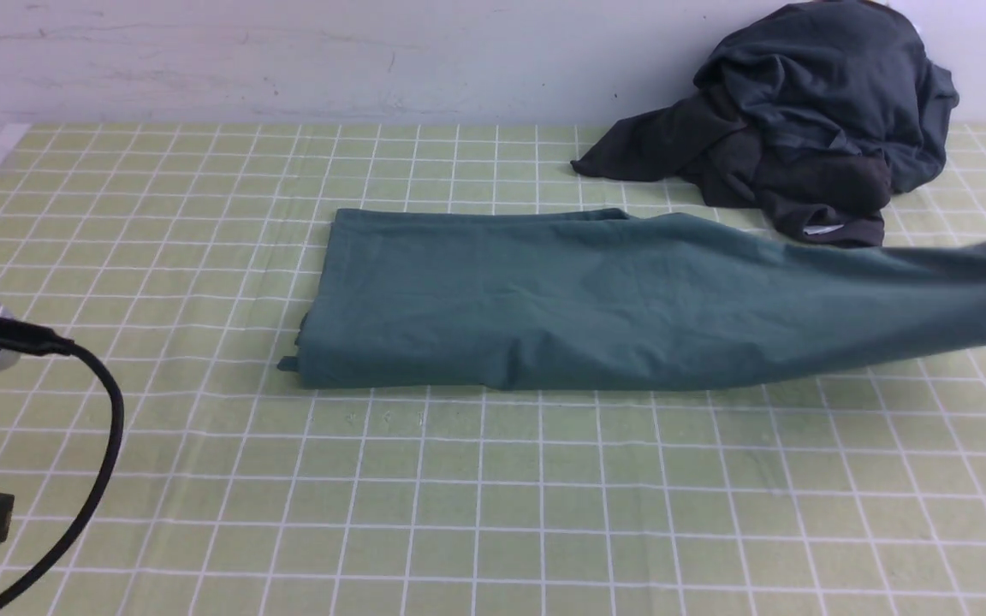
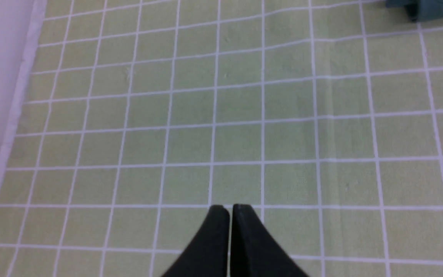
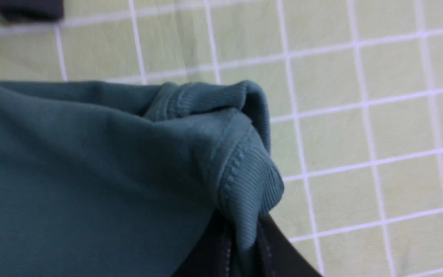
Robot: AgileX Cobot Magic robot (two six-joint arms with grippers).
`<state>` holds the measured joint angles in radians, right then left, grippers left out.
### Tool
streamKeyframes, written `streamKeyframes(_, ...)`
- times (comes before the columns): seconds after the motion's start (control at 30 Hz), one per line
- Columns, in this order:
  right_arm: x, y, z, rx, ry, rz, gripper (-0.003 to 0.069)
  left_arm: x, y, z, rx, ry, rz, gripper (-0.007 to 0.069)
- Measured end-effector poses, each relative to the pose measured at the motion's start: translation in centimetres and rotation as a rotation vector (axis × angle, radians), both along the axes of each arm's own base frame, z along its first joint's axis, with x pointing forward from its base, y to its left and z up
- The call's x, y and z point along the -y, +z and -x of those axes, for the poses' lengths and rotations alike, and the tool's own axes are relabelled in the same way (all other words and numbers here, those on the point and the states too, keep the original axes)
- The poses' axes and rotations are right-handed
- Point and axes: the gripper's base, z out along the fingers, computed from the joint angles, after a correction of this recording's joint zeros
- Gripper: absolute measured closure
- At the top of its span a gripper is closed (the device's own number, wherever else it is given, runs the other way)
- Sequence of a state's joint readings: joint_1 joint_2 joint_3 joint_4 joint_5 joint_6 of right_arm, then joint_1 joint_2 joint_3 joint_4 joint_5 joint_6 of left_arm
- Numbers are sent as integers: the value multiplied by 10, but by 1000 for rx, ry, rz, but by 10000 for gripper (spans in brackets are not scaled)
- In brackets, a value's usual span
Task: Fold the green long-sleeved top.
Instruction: Use the right arm to drag the right edge of the fabric to the left and folds it over the left edge
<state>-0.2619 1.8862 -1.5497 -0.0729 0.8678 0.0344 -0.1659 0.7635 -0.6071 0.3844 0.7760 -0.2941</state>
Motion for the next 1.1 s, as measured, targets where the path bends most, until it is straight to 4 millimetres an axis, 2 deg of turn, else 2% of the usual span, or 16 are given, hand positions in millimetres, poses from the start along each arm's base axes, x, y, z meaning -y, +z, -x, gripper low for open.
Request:
streamKeyframes(0.03, -1, 4, 0, 7, -1, -3, 636, 0, -1, 0, 6, 6, 7, 627)
streamKeyframes(0.1, -14, 52, -1, 87, 10, -21, 636, 1, -10, 3, 75, 11, 57, 627)
streamKeyframes(0.17, -37, 77, -5, 118, 57, -49, 636, 3, -11, 3, 119, 5, 83, 627)
streamKeyframes(0.23, -76, 96, -10, 160, 145, -93, 636, 5, -8, 2, 167, -10, 100, 627)
streamKeyframes(0.3, -115, 104, -14, 180, 234, -130, 636, 5, -6, 2, 195, -17, 111, 627)
streamKeyframes(0.33, -146, 105, -17, 196, 307, -156, 636, 6, -5, 1, 202, -18, 115, 627)
streamKeyframes(0.37, -168, 105, -17, 203, 353, -170, 636, 6, -5, 1, 203, -18, 116, 627)
streamKeyframes(0.4, -199, 101, -20, 225, 415, -190, 636, 6, -5, 1, 203, -17, 117, 627)
streamKeyframes(0.5, -270, 81, -24, 265, 529, -247, 636, 6, -5, 1, 203, -17, 121, 627)
streamKeyframes(0.57, -302, 64, -25, 262, 576, -267, 636, 6, -5, 1, 202, -16, 127, 627)
streamKeyframes(0.63, -341, 34, -27, 244, 627, -291, 636, 7, -5, 1, 203, -15, 137, 627)
streamKeyframes(0.8, -401, -16, -33, 192, 701, -329, 634, 7, -5, 1, 210, -18, 143, 627)
streamKeyframes(0.9, -430, -24, -39, 226, 734, -364, 623, 7, -5, 1, 210, -17, 146, 627)
streamKeyframes(0.97, -442, -24, -44, 252, 747, -383, 601, 7, -5, 1, 209, -16, 150, 627)
streamKeyframes(1.03, -446, -23, -46, 264, 754, -390, 573, 8, -5, 1, 209, -15, 155, 627)
streamKeyframes(1.1, -451, -20, -49, 279, 762, -399, 501, 8, -5, 1, 208, -14, 160, 627)
